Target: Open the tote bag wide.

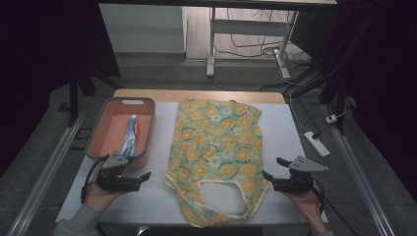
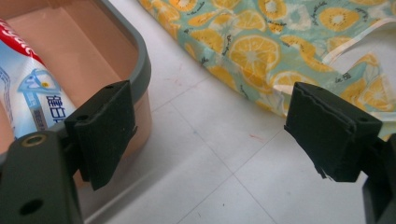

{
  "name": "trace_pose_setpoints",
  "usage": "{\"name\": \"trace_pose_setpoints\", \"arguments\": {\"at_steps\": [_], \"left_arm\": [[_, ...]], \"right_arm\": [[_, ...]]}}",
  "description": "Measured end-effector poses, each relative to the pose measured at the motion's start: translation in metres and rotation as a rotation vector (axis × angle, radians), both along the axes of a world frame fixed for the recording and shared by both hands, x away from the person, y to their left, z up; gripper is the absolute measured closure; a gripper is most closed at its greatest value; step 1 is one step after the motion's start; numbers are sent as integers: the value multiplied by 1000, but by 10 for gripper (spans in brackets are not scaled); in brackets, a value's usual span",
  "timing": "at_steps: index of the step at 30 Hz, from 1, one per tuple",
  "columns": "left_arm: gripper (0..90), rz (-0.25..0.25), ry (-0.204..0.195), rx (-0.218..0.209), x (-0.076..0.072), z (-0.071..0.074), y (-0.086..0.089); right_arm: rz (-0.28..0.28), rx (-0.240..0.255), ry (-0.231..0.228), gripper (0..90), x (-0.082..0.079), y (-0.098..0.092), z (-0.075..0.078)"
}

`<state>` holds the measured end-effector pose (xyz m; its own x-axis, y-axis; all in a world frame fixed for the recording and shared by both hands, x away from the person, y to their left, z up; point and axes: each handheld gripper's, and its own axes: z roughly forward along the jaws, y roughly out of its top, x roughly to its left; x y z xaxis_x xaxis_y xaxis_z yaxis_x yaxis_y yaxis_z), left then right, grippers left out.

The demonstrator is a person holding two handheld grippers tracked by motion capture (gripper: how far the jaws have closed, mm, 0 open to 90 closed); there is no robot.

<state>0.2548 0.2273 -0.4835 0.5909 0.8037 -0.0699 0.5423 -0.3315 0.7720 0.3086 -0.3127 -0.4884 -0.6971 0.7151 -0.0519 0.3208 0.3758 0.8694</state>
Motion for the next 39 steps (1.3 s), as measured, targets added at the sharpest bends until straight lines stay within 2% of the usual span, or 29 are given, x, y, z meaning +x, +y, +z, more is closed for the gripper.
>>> {"name": "trace_pose_setpoints", "arguments": {"at_steps": [5,8,15,21,24,35,38,39], "left_arm": [[158,-10,-5,22,1,1,-3],[159,-9,-11,20,1,2,-3],[160,-20,-10,19,-2,2,-6],[165,-61,-25,26,-2,8,-19],[167,-88,-31,30,-1,11,-28],[181,-222,-43,69,11,27,-71],[190,-269,-40,86,14,29,-83],[193,-303,-38,98,15,29,-92]], "right_arm": [[-1,-1,-8,232,3,-1,0],[-4,10,-16,235,2,-2,2],[1,-5,-20,239,0,1,2],[12,-9,-26,246,-2,6,4],[12,1,-9,247,-1,7,3],[37,-6,0,250,-1,11,-1],[39,-9,2,250,-1,12,-2],[37,-8,4,250,-2,12,-2]]}}
